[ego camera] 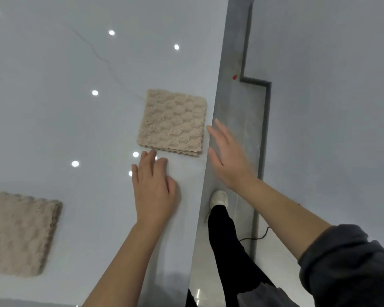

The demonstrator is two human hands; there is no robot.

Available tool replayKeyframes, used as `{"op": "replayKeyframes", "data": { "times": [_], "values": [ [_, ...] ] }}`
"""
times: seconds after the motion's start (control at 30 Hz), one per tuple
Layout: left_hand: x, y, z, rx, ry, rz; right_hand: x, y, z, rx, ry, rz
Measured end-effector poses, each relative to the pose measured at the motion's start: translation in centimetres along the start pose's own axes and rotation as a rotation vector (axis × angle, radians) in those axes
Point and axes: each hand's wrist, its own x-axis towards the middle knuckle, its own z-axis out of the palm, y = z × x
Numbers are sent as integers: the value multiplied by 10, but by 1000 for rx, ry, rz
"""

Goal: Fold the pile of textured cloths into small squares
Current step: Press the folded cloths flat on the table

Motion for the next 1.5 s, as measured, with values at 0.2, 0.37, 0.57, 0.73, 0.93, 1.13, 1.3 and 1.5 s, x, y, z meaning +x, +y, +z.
{"op": "replayKeyframes", "data": {
  "times": [0.2,0.37,0.57,0.73,0.93,1.13,1.3,1.5],
  "values": [
    [-2,34,20,-98,231,-216,44,24,-33,-146,-141,-246],
    [11,65,39,-88,205,-366,96,23,-49,-282,-255,-513],
    [38,81,61,-2,215,-490,157,2,-48,-500,-505,-772],
    [62,81,62,28,251,-611,187,-15,-36,-566,-608,-922],
    [72,81,62,14,246,-628,205,-19,-23,-650,-620,-1008],
    [73,77,61,86,209,-599,206,-14,-12,-710,-583,-1077],
    [73,73,59,116,168,-598,196,-12,-3,-676,-543,-1065],
    [60,59,27,44,125,-492,166,-10,-21,-466,-326,-739]
  ]
}}
